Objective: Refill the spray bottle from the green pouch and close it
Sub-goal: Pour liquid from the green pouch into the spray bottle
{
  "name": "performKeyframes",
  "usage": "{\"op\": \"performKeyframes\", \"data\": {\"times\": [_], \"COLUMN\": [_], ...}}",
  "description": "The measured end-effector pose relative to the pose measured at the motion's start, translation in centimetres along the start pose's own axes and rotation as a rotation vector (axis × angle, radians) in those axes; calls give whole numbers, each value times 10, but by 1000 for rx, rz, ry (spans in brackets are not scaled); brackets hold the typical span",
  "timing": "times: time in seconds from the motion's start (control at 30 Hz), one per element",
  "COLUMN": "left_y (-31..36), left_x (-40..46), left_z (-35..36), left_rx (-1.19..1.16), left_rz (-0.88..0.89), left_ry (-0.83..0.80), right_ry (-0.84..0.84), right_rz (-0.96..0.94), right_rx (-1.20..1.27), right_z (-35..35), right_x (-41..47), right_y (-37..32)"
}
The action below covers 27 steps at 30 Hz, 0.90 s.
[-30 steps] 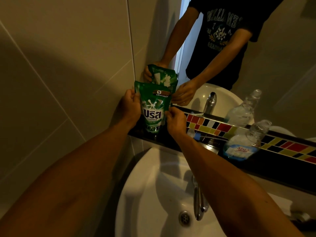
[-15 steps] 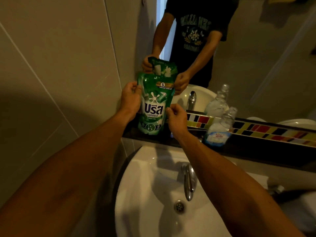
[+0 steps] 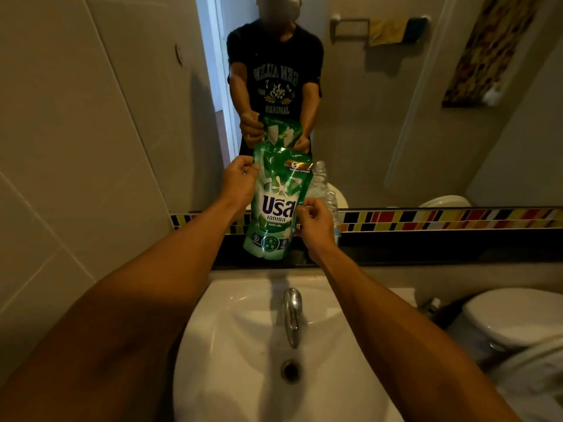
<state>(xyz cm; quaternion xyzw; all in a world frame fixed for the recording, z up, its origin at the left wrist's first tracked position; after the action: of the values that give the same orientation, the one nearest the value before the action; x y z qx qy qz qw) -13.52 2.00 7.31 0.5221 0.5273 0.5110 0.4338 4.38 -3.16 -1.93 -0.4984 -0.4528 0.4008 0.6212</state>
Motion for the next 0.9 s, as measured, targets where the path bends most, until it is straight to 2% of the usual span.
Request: {"op": "performKeyframes", "data": {"times": [0.27, 0.43, 0.7, 0.9], "left_y": [19, 19, 12, 11], "left_x": [-16, -26, -34, -24], "left_z": [44, 55, 51, 46], "left_rx": [12, 8, 72, 136], "left_rz": [-26, -48, -128, -161], "left_ry": [-17, 17, 59, 45], "right_ry": [41, 11, -112, -82], "right_rz": [71, 128, 184, 185], "right_rx": [207, 383, 378, 372], "right_z": [-33, -36, -37, -29], "right_x": [-2, -2, -16, -22], "right_y": [1, 0, 11, 14]}}
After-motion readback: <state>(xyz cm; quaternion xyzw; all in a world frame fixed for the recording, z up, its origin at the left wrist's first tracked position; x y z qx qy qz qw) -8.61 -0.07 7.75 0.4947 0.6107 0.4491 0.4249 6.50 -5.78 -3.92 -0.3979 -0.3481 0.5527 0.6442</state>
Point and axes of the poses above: each hand's wrist, its own x-axis towards the middle knuckle, its own z-axis out of the palm, y = z × x, the point moved 5 cm from there along x, towards the middle knuckle, and after that the axes turned 7 degrees about -z, right-handed, at the moved point
